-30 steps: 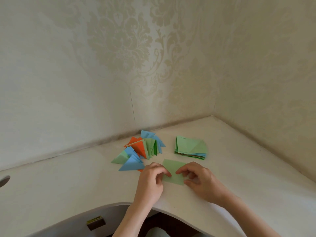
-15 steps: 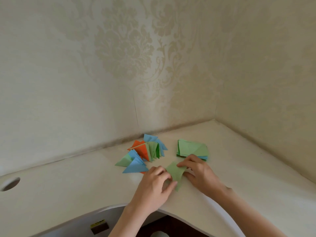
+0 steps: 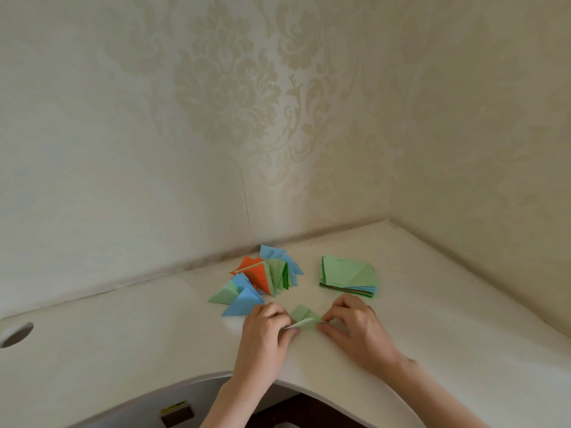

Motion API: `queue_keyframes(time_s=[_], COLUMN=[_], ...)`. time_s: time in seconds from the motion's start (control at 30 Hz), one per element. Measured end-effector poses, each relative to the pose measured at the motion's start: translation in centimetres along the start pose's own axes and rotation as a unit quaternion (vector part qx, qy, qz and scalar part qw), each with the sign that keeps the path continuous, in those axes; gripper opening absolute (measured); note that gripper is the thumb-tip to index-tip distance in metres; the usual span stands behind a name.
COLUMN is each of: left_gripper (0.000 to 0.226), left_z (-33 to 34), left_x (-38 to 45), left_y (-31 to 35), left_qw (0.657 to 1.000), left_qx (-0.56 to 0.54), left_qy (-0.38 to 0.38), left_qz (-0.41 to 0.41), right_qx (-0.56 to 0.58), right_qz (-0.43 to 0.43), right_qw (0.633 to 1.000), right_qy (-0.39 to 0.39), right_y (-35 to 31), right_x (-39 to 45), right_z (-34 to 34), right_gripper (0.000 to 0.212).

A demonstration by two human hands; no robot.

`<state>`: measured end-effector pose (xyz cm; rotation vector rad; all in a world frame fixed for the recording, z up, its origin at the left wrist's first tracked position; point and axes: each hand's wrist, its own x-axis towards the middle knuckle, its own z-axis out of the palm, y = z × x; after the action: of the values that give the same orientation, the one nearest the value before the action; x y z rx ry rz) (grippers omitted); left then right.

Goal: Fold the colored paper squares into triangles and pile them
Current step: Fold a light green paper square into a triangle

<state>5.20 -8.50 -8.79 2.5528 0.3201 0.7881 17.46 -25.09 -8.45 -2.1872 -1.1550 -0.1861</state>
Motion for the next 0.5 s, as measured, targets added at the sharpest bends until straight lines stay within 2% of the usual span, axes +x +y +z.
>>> queue_keyframes(time_s=[0.13, 0.4, 0.5], left_gripper=[0.013, 0.034, 0.037], left_z=[0.0, 0.8, 1.0], left_x=[-0.2, 0.3, 0.3], left_y=[0.1, 1.8, 1.6], left_qw=[0.998, 0.996, 0.995], left_qx=[-0.042, -0.020, -0.039], left_qy=[0.009, 0.058, 0.059], left_qz=[-0.048, -0.067, -0.076], right_qx=[0.006, -0.073, -0.085], right_qz=[0.040, 0.135, 0.156], right_qw=[0.999, 0.988, 0.984], right_qy=[0.002, 0.016, 0.019], right_y=[-0.5, -2.1, -2.3], right_x=[0.3, 0.9, 1.0], right_z=[0.5, 1.6, 1.6], right_gripper=[0.020, 0.040, 0.041])
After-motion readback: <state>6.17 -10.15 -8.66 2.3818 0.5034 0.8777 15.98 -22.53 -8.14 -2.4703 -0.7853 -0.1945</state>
